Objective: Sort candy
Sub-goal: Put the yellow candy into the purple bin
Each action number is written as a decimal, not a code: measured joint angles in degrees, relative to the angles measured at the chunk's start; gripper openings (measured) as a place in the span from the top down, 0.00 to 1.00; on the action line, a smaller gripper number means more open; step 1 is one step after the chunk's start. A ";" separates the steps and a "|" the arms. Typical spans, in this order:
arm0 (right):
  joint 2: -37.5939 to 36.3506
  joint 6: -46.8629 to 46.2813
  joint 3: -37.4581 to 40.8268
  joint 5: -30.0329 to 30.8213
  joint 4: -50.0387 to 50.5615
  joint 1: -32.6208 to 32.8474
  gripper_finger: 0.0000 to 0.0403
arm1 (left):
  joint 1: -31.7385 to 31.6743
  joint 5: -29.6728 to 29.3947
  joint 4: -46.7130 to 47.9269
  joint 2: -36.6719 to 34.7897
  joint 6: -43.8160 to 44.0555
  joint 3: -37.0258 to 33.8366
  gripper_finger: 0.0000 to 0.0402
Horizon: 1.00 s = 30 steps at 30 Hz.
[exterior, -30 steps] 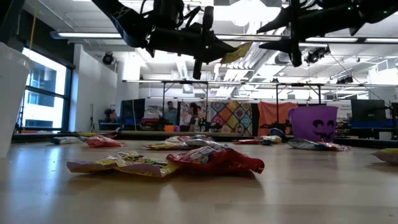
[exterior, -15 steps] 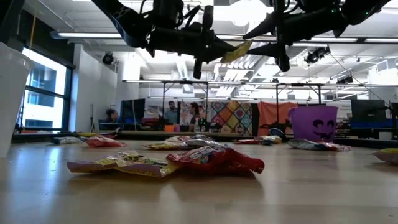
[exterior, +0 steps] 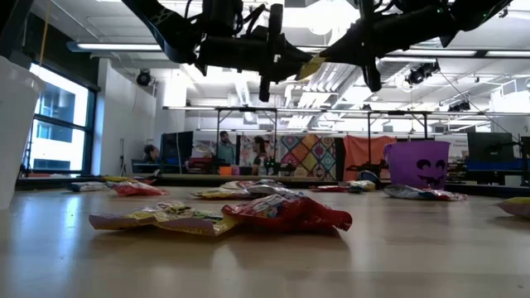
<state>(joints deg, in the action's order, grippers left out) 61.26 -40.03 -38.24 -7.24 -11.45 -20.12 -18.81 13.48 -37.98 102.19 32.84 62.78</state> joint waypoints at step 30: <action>-17.14 4.52 -0.04 18.50 35.47 -19.11 0.99 | -1.97 -6.56 18.34 -13.54 -22.08 -4.20 0.70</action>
<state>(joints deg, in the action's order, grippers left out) 44.12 -35.50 -38.28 11.26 24.02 -39.23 -20.78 6.92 -19.64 88.65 10.76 58.58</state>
